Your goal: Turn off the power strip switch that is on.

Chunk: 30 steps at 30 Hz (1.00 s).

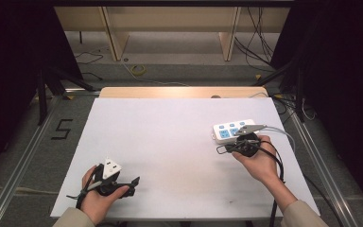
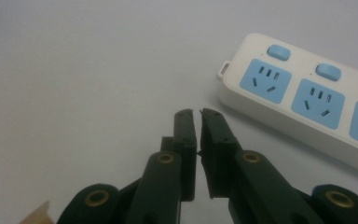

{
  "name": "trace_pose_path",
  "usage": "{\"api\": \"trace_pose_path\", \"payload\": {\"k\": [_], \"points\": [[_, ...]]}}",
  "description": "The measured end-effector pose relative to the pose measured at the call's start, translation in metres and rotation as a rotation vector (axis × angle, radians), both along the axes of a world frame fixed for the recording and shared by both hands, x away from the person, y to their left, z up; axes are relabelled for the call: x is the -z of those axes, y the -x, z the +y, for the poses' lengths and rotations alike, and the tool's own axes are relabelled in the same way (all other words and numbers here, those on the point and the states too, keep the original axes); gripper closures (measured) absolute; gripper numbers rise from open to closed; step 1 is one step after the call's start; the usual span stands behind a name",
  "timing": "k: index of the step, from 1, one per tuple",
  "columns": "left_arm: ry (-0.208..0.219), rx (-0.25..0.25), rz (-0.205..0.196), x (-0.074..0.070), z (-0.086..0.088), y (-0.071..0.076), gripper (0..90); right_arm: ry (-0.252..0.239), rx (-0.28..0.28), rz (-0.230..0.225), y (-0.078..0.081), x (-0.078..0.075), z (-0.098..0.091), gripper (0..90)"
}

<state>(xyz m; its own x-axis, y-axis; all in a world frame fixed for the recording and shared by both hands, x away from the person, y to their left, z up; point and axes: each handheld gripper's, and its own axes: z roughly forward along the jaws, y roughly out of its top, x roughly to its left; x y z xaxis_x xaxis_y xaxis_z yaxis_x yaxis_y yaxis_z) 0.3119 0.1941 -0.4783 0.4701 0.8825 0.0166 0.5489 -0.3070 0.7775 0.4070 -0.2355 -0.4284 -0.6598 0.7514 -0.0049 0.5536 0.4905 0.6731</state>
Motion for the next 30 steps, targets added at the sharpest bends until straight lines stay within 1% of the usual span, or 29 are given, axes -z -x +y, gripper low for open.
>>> {"api": "trace_pose_path", "payload": {"k": [4, 9, 14, 20, 24, 25, 30], "points": [[-0.002, -0.001, 0.000, 0.000, 0.000, 0.000, 7.1, -0.005, -0.015, -0.008, 0.009, 0.001, -0.001, 82.1], [-0.010, 0.002, 0.002, 0.000, 0.001, 0.000, 7.1, -0.017, -0.029, -0.013, 0.019, 0.004, -0.004, 76.0], [-0.003, -0.006, 0.004, 0.000, 0.001, 0.000, 7.1, -0.057, -0.028, -0.015, 0.030, 0.007, -0.009, 68.7], [-0.001, -0.009, 0.008, 0.000, 0.001, 0.000, 7.1, -0.088, -0.038, -0.040, 0.042, 0.013, -0.017, 57.0], [-0.001, -0.011, 0.011, 0.001, 0.003, 0.000, 7.1, -0.105, -0.052, -0.056, 0.051, 0.017, -0.023, 53.1], [0.003, -0.015, 0.009, 0.001, 0.003, -0.001, 7.1, -0.109, -0.059, -0.054, 0.053, 0.019, -0.025, 52.0], [-0.001, -0.016, 0.011, 0.002, 0.004, -0.001, 7.1, -0.140, -0.058, -0.073, 0.063, 0.028, -0.032, 49.2]]}}
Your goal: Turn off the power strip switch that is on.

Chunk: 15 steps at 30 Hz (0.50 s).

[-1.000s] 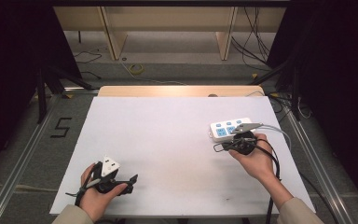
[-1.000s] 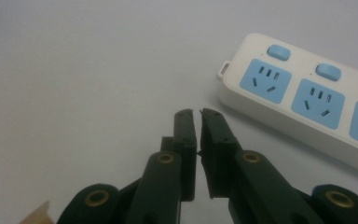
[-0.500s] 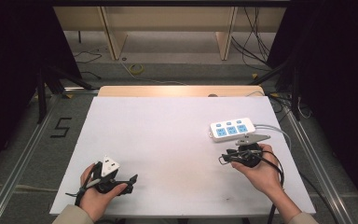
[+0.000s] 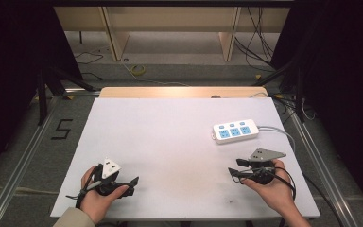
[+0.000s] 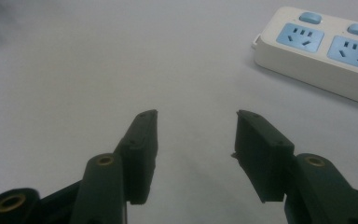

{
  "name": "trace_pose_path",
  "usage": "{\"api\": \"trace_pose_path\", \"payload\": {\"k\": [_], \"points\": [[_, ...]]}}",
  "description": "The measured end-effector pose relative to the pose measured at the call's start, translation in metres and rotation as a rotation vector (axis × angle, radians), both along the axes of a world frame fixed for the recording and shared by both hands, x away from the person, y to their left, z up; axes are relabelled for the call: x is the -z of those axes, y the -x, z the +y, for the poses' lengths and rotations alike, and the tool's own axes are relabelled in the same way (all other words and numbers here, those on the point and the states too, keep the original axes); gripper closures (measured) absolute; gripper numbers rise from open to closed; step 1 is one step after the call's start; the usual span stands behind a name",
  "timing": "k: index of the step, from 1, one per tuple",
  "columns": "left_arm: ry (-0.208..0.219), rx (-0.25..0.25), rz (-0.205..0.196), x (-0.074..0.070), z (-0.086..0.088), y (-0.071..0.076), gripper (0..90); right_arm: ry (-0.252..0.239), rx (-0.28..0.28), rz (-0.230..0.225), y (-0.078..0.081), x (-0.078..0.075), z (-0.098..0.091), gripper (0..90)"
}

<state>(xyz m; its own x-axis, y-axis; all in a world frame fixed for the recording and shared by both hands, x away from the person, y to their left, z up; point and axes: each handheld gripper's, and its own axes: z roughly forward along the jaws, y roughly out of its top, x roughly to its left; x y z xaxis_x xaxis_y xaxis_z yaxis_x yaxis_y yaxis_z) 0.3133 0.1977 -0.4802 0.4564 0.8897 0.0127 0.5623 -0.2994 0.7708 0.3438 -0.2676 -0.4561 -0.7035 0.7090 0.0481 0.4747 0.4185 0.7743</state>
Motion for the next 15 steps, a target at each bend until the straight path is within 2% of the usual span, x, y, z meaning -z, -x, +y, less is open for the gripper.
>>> {"api": "trace_pose_path", "payload": {"k": [3, 8, 15], "points": [[-0.001, -0.004, 0.004, 0.001, 0.001, -0.001, 7.1, -0.017, 0.009, -0.010, 0.004, 0.006, -0.004, 48.1], [0.000, -0.004, 0.008, 0.001, 0.002, -0.001, 7.1, -0.028, 0.026, -0.051, 0.009, 0.011, -0.007, 46.7], [0.000, -0.018, 0.012, 0.005, 0.003, -0.005, 6.4, -0.035, 0.024, -0.045, 0.010, 0.015, -0.004, 43.5]]}}
